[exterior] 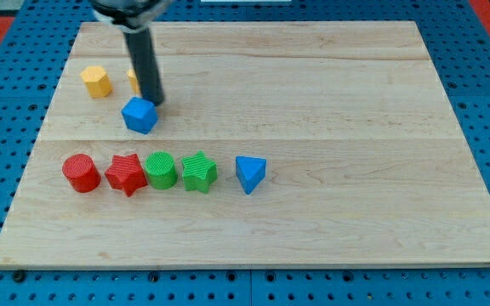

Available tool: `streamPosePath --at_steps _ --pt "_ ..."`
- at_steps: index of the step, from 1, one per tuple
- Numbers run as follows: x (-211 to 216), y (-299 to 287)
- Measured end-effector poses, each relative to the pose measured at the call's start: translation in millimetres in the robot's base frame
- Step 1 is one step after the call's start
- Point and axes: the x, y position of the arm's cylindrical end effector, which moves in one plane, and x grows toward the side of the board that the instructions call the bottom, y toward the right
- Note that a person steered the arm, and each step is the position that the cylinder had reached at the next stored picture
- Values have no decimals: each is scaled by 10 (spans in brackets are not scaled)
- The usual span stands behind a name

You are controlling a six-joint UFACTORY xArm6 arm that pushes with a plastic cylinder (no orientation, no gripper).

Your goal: Push the blue cube to the center

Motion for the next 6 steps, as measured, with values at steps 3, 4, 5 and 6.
streamPosePath --at_steps 3,4,5,6 --pt "76 -356" --pt "264 -335" --pt "374 -135" --pt "373 578"
